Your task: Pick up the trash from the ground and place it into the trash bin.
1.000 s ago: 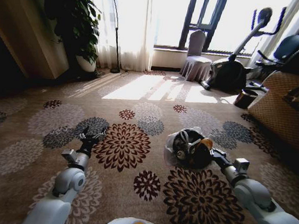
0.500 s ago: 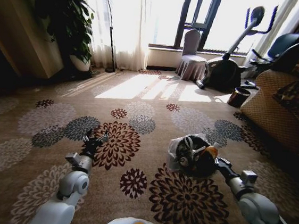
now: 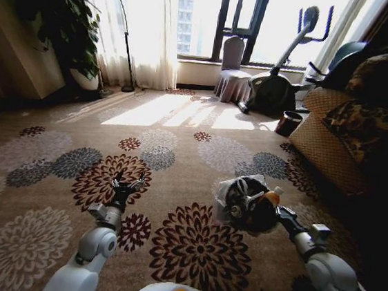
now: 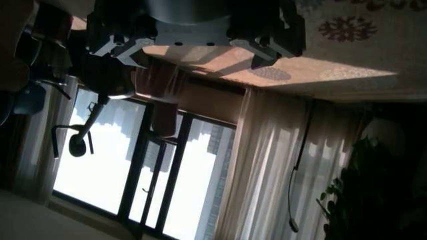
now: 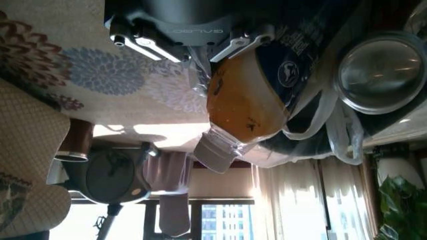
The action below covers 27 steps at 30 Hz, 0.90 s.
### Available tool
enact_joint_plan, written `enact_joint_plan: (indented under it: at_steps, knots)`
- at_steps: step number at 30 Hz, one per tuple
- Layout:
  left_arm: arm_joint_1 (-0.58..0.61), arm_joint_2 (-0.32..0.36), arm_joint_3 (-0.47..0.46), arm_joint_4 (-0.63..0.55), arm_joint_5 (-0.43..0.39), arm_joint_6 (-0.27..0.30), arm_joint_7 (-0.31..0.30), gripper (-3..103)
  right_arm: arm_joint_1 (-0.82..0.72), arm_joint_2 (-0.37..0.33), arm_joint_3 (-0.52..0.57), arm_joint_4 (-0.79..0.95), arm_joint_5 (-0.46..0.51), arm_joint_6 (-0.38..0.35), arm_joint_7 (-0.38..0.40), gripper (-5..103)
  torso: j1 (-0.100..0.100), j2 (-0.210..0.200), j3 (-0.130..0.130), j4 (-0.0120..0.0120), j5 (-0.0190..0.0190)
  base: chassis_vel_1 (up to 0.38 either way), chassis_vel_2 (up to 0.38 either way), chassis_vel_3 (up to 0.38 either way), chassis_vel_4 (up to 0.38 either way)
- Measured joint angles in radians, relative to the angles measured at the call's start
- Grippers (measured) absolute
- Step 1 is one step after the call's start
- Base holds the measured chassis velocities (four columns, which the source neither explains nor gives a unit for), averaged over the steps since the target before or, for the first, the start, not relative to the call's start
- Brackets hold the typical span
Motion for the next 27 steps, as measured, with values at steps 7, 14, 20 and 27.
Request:
enact_joint_plan:
  at_steps: [7, 14, 20, 27]
  knots:
    - [0.001, 0.000, 0.004, 0.005, 0.001, -0.005, 0.006, 100, 0.006, 0.004, -0.007, -0.007, -0.001, 0.002, -0.005, 0, 0.000, 0.000, 0.000, -0.0002, -0.0015, -0.352, -0.352, 0.359, 0.368]
    - [-0.001, 0.000, 0.005, 0.011, 0.001, -0.006, 0.006, 100, 0.004, 0.004, -0.002, -0.012, 0.000, 0.003, -0.005, 0, 0.000, 0.000, 0.000, -0.0004, -0.0017, -0.338, -0.349, 0.340, 0.362]
    - [-0.008, -0.001, 0.008, 0.017, 0.000, -0.007, 0.007, 100, -0.012, 0.009, 0.022, -0.014, -0.001, 0.031, -0.010, 0, 0.000, 0.000, 0.000, -0.0006, -0.0007, -0.368, -0.350, 0.351, 0.343]
    - [-0.010, -0.003, 0.012, 0.021, 0.000, -0.007, 0.007, 100, -0.036, 0.021, 0.060, -0.019, -0.005, 0.046, -0.025, 0, 0.000, 0.000, 0.000, -0.0010, -0.0005, -0.237, -0.222, 0.239, 0.208]
